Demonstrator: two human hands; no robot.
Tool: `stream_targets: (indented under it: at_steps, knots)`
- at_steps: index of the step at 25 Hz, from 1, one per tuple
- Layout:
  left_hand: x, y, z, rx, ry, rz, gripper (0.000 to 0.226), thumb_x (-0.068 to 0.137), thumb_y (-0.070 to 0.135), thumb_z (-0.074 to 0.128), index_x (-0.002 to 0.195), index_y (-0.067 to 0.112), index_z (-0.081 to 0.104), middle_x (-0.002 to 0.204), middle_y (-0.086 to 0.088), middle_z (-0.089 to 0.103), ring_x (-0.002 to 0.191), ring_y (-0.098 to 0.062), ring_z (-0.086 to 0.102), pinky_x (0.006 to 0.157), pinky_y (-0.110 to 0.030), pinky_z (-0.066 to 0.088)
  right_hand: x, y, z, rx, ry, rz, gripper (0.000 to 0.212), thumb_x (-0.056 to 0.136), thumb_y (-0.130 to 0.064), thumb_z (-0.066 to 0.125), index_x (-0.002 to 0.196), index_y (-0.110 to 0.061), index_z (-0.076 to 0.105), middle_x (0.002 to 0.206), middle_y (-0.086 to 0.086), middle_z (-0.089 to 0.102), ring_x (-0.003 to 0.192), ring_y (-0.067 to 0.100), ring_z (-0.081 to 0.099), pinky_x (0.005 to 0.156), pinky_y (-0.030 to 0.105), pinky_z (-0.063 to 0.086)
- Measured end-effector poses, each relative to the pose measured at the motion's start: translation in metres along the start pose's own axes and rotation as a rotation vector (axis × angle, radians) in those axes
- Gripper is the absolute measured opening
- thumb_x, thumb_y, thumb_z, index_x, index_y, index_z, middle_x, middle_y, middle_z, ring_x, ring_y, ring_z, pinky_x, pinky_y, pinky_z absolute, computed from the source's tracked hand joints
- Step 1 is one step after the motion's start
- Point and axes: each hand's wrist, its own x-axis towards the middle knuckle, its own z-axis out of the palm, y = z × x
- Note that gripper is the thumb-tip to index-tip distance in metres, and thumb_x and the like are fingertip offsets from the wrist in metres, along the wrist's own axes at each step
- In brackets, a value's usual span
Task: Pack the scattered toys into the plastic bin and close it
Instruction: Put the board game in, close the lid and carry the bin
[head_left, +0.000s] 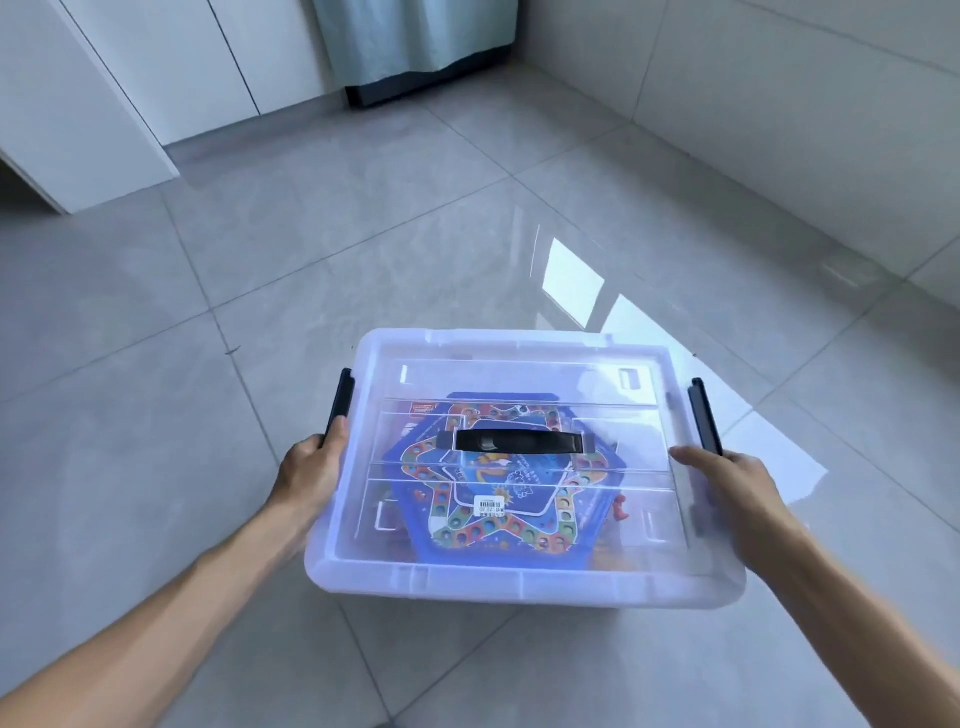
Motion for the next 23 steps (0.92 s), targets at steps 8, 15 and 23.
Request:
stream_targets:
  at_steps: [8,15,23]
  knots:
    - [-0.041,0.152,-0.070,-0.062,0.001,0.031,0.053,0.096,0.053,0.042,0.093,0.005,0.065,0.089,-0.007,0.063,0.081,-0.025,0.058,0.078,-0.040,0.050,-0.078,-0.149,-0.045,0.046,0.062,-0.027,0.029,0.078,-0.030,0.074,0.079,-0.002,0.063,0.063,0.005,0.043,0.057,0.024,0.040,0.058,0.033,0.036]
    - [-0.083,0.352,-0.165,-0.027,-0.060,-0.098,0.056,0.078,0.067,0.041,0.087,0.016,0.059,0.088,-0.005,0.058,0.079,-0.021,0.053,0.076,-0.036,0.044,-0.169,-0.326,-0.085,0.095,0.079,0.095,0.029,0.076,-0.026,0.074,0.063,-0.014,0.051,0.062,0.004,0.034,0.055,0.021,0.031,0.054,0.031,0.028]
    - [-0.010,0.539,-0.128,0.118,-0.077,-0.045,0.042,0.095,0.054,0.042,0.088,0.015,0.058,0.086,-0.005,0.053,0.078,-0.020,0.048,0.071,-0.033,0.037,-0.102,-0.457,-0.110,0.149,0.105,0.193,0.032,0.068,-0.034,0.075,0.069,-0.012,0.053,0.062,0.006,0.037,0.058,0.023,0.036,0.059,0.037,0.033]
